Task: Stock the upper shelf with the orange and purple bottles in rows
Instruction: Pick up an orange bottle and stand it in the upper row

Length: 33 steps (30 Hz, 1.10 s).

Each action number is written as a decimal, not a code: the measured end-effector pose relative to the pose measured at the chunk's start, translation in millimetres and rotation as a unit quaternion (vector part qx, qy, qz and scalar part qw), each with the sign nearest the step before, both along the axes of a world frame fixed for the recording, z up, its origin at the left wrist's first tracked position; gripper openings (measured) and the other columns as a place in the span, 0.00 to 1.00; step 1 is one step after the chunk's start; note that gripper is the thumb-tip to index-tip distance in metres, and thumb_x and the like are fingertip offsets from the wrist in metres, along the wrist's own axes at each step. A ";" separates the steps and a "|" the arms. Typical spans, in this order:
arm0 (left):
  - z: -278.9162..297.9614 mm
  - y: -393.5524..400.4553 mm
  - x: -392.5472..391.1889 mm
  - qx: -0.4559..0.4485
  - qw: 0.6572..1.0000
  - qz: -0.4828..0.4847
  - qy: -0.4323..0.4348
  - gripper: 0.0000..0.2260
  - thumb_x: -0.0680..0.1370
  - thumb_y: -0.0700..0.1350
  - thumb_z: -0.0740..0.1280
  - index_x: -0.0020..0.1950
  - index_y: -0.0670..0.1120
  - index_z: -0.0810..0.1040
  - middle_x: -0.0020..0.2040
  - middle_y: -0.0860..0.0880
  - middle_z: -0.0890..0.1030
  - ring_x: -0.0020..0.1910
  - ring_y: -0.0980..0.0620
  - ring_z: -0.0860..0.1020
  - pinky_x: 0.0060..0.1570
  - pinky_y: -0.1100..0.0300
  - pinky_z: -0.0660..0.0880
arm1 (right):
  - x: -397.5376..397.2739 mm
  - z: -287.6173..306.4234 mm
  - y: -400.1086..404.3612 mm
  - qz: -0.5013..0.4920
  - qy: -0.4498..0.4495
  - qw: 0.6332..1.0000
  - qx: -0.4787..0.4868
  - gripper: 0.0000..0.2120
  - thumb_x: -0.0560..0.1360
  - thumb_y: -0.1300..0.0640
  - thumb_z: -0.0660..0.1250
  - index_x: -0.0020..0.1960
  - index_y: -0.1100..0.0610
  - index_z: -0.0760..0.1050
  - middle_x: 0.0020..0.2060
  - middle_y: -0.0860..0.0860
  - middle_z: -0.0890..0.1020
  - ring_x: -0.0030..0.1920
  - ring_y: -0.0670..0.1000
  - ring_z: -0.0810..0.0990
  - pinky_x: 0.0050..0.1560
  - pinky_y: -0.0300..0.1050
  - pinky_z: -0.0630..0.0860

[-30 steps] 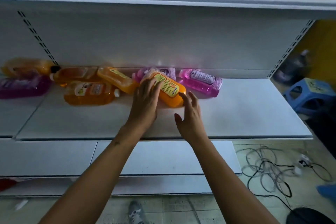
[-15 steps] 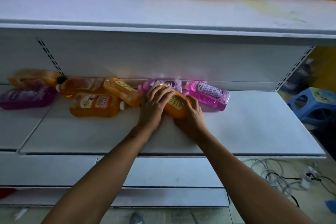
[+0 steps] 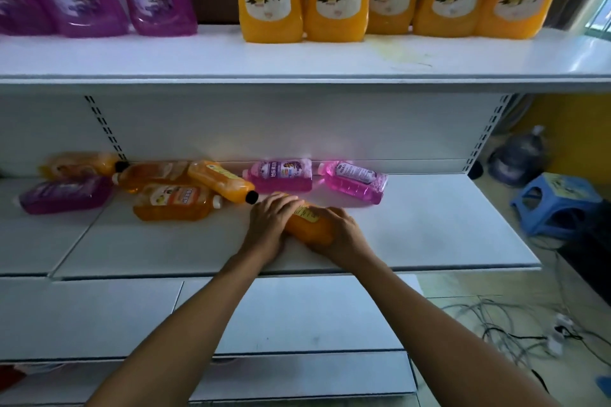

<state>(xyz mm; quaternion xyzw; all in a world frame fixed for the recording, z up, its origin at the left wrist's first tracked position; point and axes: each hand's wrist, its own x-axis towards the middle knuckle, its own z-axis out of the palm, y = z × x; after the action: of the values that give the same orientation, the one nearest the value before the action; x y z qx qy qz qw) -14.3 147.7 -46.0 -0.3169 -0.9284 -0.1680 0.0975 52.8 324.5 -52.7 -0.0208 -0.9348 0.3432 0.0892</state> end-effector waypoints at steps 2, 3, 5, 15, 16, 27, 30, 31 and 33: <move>3.8 -4.1 6.1 0.009 1.000 -0.016 -0.008 0.31 0.74 0.28 0.64 0.75 0.49 0.69 0.74 0.47 0.69 0.74 0.44 0.63 0.72 0.48 0.59 | 11.4 2.8 5.2 -0.004 0.001 0.999 -0.053 0.35 0.66 0.46 0.80 0.70 0.49 0.74 0.63 0.51 0.79 0.61 0.54 0.78 0.62 0.49 0.75; 6.5 -5.6 9.4 0.019 0.999 -0.020 -0.016 0.31 0.73 0.28 0.66 0.74 0.49 0.70 0.72 0.47 0.71 0.72 0.44 0.65 0.70 0.48 0.60 | 17.3 4.6 7.2 -0.008 0.006 0.997 -0.082 0.33 0.66 0.47 0.81 0.68 0.49 0.75 0.59 0.48 0.81 0.56 0.48 0.80 0.59 0.47 0.76; 14.1 -4.2 16.9 0.050 0.997 0.002 -0.056 0.29 0.73 0.34 0.71 0.73 0.50 0.70 0.70 0.47 0.73 0.68 0.44 0.68 0.69 0.48 0.64 | 26.9 10.5 10.0 -0.017 0.034 0.988 -0.151 0.28 0.68 0.50 0.80 0.66 0.46 0.76 0.51 0.43 0.81 0.48 0.40 0.80 0.51 0.42 0.76; 64.3 18.4 64.8 0.397 0.840 0.061 -0.365 0.10 0.83 0.59 0.53 0.63 0.59 0.66 0.61 0.53 0.74 0.50 0.57 0.75 0.57 0.52 0.69 | 44.2 83.4 2.4 0.080 0.056 0.958 -0.270 0.26 0.79 0.56 0.68 0.74 0.42 0.65 0.67 0.45 0.74 0.66 0.54 0.76 0.60 0.49 0.80; 69.2 21.8 67.0 0.424 0.823 0.074 -0.370 0.11 0.83 0.59 0.52 0.62 0.59 0.66 0.59 0.54 0.74 0.49 0.58 0.74 0.56 0.53 0.69 | 45.3 86.4 -0.4 0.076 0.047 0.960 -0.266 0.26 0.80 0.54 0.67 0.75 0.41 0.63 0.67 0.44 0.73 0.67 0.55 0.75 0.62 0.51 0.79; 90.5 -29.9 103.5 0.434 0.836 0.081 -0.326 0.21 0.76 0.65 0.51 0.66 0.61 0.68 0.56 0.60 0.78 0.51 0.61 0.79 0.40 0.71 0.74 | 37.1 101.2 -28.7 0.149 0.056 0.973 -0.166 0.46 0.68 0.42 0.77 0.75 0.33 0.50 0.75 0.44 0.62 0.67 0.52 0.74 0.59 0.47 0.80; 86.4 -59.5 113.7 0.439 0.834 0.123 -0.310 0.20 0.75 0.64 0.52 0.62 0.61 0.71 0.56 0.59 0.79 0.52 0.59 0.80 0.42 0.70 0.76 | 27.5 100.9 -57.4 0.220 0.025 0.959 -0.178 0.48 0.67 0.42 0.78 0.75 0.33 0.50 0.74 0.44 0.63 0.67 0.52 0.73 0.62 0.50 0.79; 85.6 -69.4 116.1 0.438 0.833 0.138 -0.308 0.19 0.75 0.65 0.52 0.60 0.61 0.72 0.55 0.59 0.80 0.51 0.59 0.80 0.42 0.70 0.76 | 24.6 101.0 -67.8 0.238 0.021 0.952 -0.190 0.48 0.67 0.42 0.78 0.74 0.32 0.49 0.73 0.45 0.64 0.67 0.50 0.73 0.63 0.47 0.78; 84.9 -87.4 119.8 0.444 0.826 0.164 -0.307 0.22 0.75 0.65 0.52 0.62 0.58 0.74 0.55 0.56 0.82 0.51 0.55 0.82 0.42 0.68 0.77 | 18.7 100.9 -86.4 0.265 0.013 0.939 -0.221 0.46 0.66 0.43 0.79 0.71 0.29 0.50 0.72 0.45 0.65 0.67 0.47 0.73 0.61 0.41 0.77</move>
<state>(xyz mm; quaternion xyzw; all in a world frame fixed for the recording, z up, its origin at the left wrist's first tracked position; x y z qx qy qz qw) 105.5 60.3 38.9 -0.0143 -0.7741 -0.6318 -0.0360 71.5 238.0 48.2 0.2131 -0.8060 0.5522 0.0006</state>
